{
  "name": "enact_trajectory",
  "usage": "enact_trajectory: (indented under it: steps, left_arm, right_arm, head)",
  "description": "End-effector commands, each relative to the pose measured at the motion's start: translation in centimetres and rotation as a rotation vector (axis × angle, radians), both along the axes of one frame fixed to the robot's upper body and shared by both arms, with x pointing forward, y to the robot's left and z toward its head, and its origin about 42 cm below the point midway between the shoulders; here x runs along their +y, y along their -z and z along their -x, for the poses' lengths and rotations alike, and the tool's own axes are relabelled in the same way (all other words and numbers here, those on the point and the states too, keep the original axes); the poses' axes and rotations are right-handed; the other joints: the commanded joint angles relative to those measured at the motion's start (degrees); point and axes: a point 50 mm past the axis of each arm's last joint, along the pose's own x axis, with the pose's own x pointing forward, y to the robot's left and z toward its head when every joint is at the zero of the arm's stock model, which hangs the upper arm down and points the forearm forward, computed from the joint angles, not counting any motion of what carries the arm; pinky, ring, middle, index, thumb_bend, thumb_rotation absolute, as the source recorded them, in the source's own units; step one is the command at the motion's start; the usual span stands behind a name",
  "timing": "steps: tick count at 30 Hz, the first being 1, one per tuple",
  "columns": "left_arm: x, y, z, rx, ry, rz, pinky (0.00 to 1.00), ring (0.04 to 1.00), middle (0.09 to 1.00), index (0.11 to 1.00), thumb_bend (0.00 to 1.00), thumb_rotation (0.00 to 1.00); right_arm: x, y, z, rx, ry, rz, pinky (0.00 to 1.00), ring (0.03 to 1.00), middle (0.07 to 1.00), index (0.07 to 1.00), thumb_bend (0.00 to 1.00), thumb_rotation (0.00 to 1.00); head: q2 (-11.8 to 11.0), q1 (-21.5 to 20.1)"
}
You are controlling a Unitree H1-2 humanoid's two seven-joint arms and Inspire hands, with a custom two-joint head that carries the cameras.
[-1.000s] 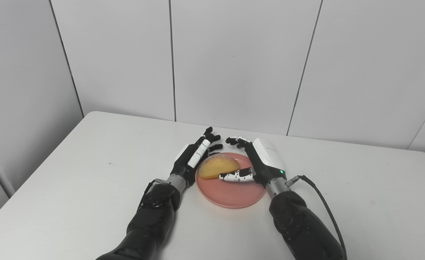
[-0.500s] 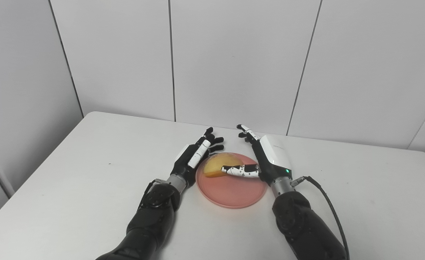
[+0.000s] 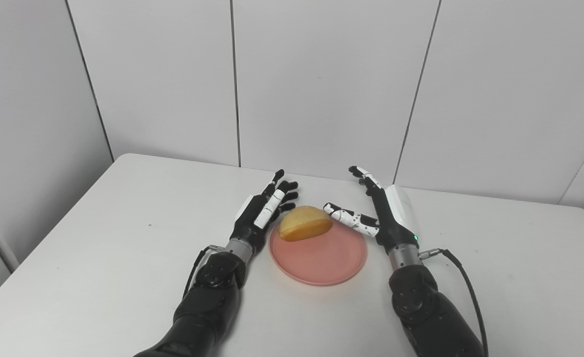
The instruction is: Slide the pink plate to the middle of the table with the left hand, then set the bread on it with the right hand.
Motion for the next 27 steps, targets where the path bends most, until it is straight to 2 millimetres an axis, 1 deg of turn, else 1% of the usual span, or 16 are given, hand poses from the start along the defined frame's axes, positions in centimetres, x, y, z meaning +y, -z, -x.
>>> enact_trajectory:
  steps: [1, 2, 4, 5, 7, 8, 10, 12, 13, 15, 18, 19, 23, 26, 27]
  left_arm:
    - [-1.0, 2.2, 1.8, 0.017, -0.05, -0.027, 0.98, 0.98, 0.982, 0.99, 0.81, 0.84]
    - [-1.0, 2.2, 1.7, 0.011, -0.075, -0.059, 0.99, 0.992, 0.989, 0.984, 0.81, 0.86]
    - [-1.1, 2.1, 1.8, 0.001, -0.113, -0.108, 1.0, 0.999, 0.998, 0.981, 0.8, 0.9]
    - [-1.2, 2.1, 1.8, -0.002, -0.136, -0.116, 1.0, 1.0, 1.0, 0.989, 0.79, 0.91]
    - [-1.3, 2.2, 1.9, -0.004, -0.173, -0.119, 1.0, 1.0, 1.0, 0.995, 0.78, 0.91]
    - [-1.3, 2.2, 2.0, -0.003, -0.189, -0.11, 1.0, 1.0, 1.0, 0.998, 0.79, 0.92]
    - [-1.3, 2.2, 2.0, 0.001, -0.209, -0.089, 1.0, 1.0, 1.0, 1.0, 0.8, 0.9]
    - [-1.3, 2.3, 1.9, 0.009, -0.22, -0.07, 1.0, 1.0, 1.0, 1.0, 0.81, 0.9]
    - [-1.2, 2.3, 1.9, 0.013, -0.224, -0.061, 0.99, 1.0, 1.0, 1.0, 0.78, 0.89]
    - [-1.2, 2.3, 1.8, 0.023, -0.23, -0.044, 0.98, 1.0, 1.0, 1.0, 0.76, 0.89]
    - [-1.0, 2.4, 1.7, 0.035, -0.225, -0.033, 0.99, 1.0, 1.0, 1.0, 0.73, 0.89]
    - [-0.9, 2.5, 1.7, 0.039, -0.222, -0.04, 0.99, 1.0, 1.0, 1.0, 0.73, 0.88]
    - [-0.3, 2.6, 1.5, 0.06, -0.209, -0.05, 0.99, 1.0, 1.0, 1.0, 0.74, 0.89]
    - [-0.1, 2.6, 1.4, 0.065, -0.202, -0.048, 0.99, 1.0, 1.0, 1.0, 0.74, 0.89]
    - [0.0, 2.6, 1.4, 0.066, -0.2, -0.049, 0.99, 1.0, 1.0, 1.0, 0.76, 0.89]
  right_arm:
    - [0.5, -1.5, -0.7, -0.021, -0.033, -0.14, 0.77, 0.849, 0.875, 0.852, 0.8, 0.88]
    - [0.3, -1.1, -0.7, 0.003, -0.033, -0.188, 0.8, 0.868, 0.889, 0.868, 0.78, 0.9]
    - [0.1, -0.4, -0.7, 0.031, -0.035, -0.254, 0.84, 0.895, 0.91, 0.906, 0.75, 0.9]
    - [-0.2, 0.1, -0.7, 0.057, -0.029, -0.291, 0.87, 0.913, 0.923, 0.948, 0.74, 0.94]
    - [-0.6, 1.0, -0.6, 0.099, -0.024, -0.36, 0.89, 0.923, 0.93, 0.971, 0.74, 0.96]
    - [-0.8, 1.3, -0.5, 0.122, -0.023, -0.407, 0.93, 0.936, 0.936, 0.985, 0.73, 0.97]
    - [-1.1, 1.8, -0.5, 0.15, -0.019, -0.474, 0.98, 0.955, 0.947, 0.997, 0.74, 0.97]
    - [-1.3, 2.1, -0.4, 0.168, -0.015, -0.525, 0.99, 0.963, 0.954, 0.996, 0.74, 0.98]
    - [-1.3, 2.3, -0.4, 0.176, -0.013, -0.551, 1.0, 0.973, 0.965, 0.989, 0.76, 0.97]
    - [-1.4, 2.6, -0.4, 0.196, -0.008, -0.591, 1.0, 0.979, 0.97, 0.984, 0.78, 0.97]
    - [-1.5, 3.1, -0.4, 0.218, -0.006, -0.609, 1.0, 0.982, 0.972, 0.985, 0.81, 0.97]
    - [-1.4, 3.2, -0.4, 0.222, -0.004, -0.612, 1.0, 0.981, 0.969, 0.977, 0.79, 0.97]
    - [-1.4, 3.6, -0.3, 0.232, -0.007, -0.582, 1.0, 0.984, 0.968, 0.972, 0.76, 0.98]
    - [-1.5, 3.8, -0.2, 0.232, -0.004, -0.543, 1.0, 0.979, 0.96, 0.971, 0.75, 0.97]
    - [-1.6, 3.9, -0.1, 0.233, -0.002, -0.53, 1.0, 0.978, 0.959, 0.968, 0.75, 0.97]
  head:
    - [0.09, -0.07]
    - [0.05, -0.14]
    - [-0.05, -0.28]
    - [-0.09, -0.41]
    - [-0.06, -0.52]
    - [-0.07, -0.59]
    - [0.01, -0.77]
    - [0.1, -0.86]
    - [0.1, -0.86]
    - [0.23, -0.94]
    - [0.34, -1.2]
    - [0.36, -1.37]
    - [0.34, -1.63]
    - [0.42, -1.66]
    - [0.45, -1.69]
